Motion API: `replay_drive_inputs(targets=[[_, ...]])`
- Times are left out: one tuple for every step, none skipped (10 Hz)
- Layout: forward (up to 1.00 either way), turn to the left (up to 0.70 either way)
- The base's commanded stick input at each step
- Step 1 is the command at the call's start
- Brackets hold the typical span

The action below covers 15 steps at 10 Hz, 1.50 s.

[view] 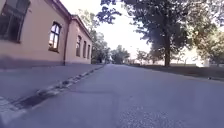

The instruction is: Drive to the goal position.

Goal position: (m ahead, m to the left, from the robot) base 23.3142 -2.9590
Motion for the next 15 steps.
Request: replay_drive_inputs(targets=[[0.5, 0.0], [0.5, 0.0], [0.5, 0.0], [0.5, 0.0], [0.5, 0.0], [0.5, 0.0], [0.5, 0.0], [0.5, 0.0], [0.5, 0.0], [0.5, 0.0], [0.5, 0.0], [0.5, 0.0], [0.5, 0.0], [0.5, 0.0], [0.5, 0.0]])
